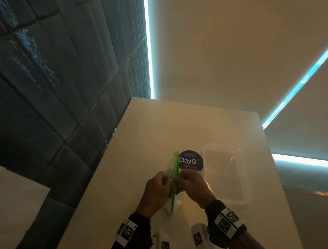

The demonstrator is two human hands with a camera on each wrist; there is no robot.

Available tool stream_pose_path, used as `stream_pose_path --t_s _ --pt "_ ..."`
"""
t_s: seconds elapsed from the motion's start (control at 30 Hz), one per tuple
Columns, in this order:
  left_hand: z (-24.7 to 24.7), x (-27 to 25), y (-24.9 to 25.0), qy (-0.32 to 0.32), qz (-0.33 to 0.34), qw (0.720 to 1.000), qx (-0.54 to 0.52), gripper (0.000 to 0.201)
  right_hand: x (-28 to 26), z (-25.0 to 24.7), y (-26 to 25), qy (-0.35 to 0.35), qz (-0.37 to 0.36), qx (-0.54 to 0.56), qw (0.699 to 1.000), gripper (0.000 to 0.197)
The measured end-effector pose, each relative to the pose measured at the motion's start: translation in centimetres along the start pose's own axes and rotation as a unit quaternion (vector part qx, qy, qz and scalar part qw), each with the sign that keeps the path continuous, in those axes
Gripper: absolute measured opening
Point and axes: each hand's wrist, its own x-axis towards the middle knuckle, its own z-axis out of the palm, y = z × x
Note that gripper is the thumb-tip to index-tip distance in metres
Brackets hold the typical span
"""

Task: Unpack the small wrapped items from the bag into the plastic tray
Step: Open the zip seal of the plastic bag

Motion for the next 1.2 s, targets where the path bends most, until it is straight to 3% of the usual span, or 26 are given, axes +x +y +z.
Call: stream_pose_path --t_s 0.2,0.37,0.53,0.67,0.73,0.8,0.87,0.93,0.97,1.07,1.13,1.2 --pt "0.8 -0.5 -0.2 -0.012 -0.088 0.978 -0.189 0.014 -0.1 -0.3 0.5 -0.006 0.017 0.078 0.997 0.017" --pt "-1.3 -0.5 -1.1 0.057 -0.112 0.945 -0.303 0.011 -0.8 -1.5 2.2 0.033 0.052 0.266 0.962 0.022" --pt "-2.6 -0.2 -1.2 0.043 -0.14 0.882 -0.447 0.019 -1.0 -1.8 2.5 0.043 0.076 0.302 0.949 0.015" --pt "-3.1 -0.4 -1.3 0.051 -0.167 0.775 -0.608 0.035 -1.0 -2.4 3.3 0.071 0.095 0.404 0.907 0.023" --pt "-2.9 -0.6 -1.2 0.046 -0.172 0.744 -0.644 0.043 -1.2 -2.4 3.5 0.071 0.104 0.453 0.883 0.014" --pt "-2.4 -0.9 -0.8 0.036 -0.182 0.741 -0.645 0.038 -1.3 -2.2 3.7 0.064 0.109 0.5 0.857 0.018" --pt "-1.9 -1.0 -0.8 0.023 -0.195 0.757 -0.623 0.034 -1.3 -1.9 4.1 0.035 0.113 0.524 0.843 0.037" --pt "-1.6 -1.0 -1.0 0.011 -0.215 0.782 -0.585 0.033 -1.2 -1.9 4.1 -0.004 0.12 0.486 0.866 0.065" --pt "-1.4 -0.9 -1.1 0.002 -0.222 0.794 -0.566 0.034 -1.2 -1.9 4.0 -0.026 0.123 0.456 0.881 0.069" --pt "-1.0 -0.6 -1.4 -0.005 -0.232 0.812 -0.536 0.039 -0.8 -1.7 4.0 -0.046 0.149 0.397 0.905 0.056" --pt "-0.8 -0.4 -1.4 -0.01 -0.236 0.816 -0.528 0.04 -0.5 -1.5 4.4 -0.022 0.169 0.41 0.896 0.046" --pt "-0.7 -0.3 -1.2 -0.027 -0.239 0.818 -0.523 0.038 -0.3 -1.7 4.9 0.005 0.18 0.443 0.878 0.05"
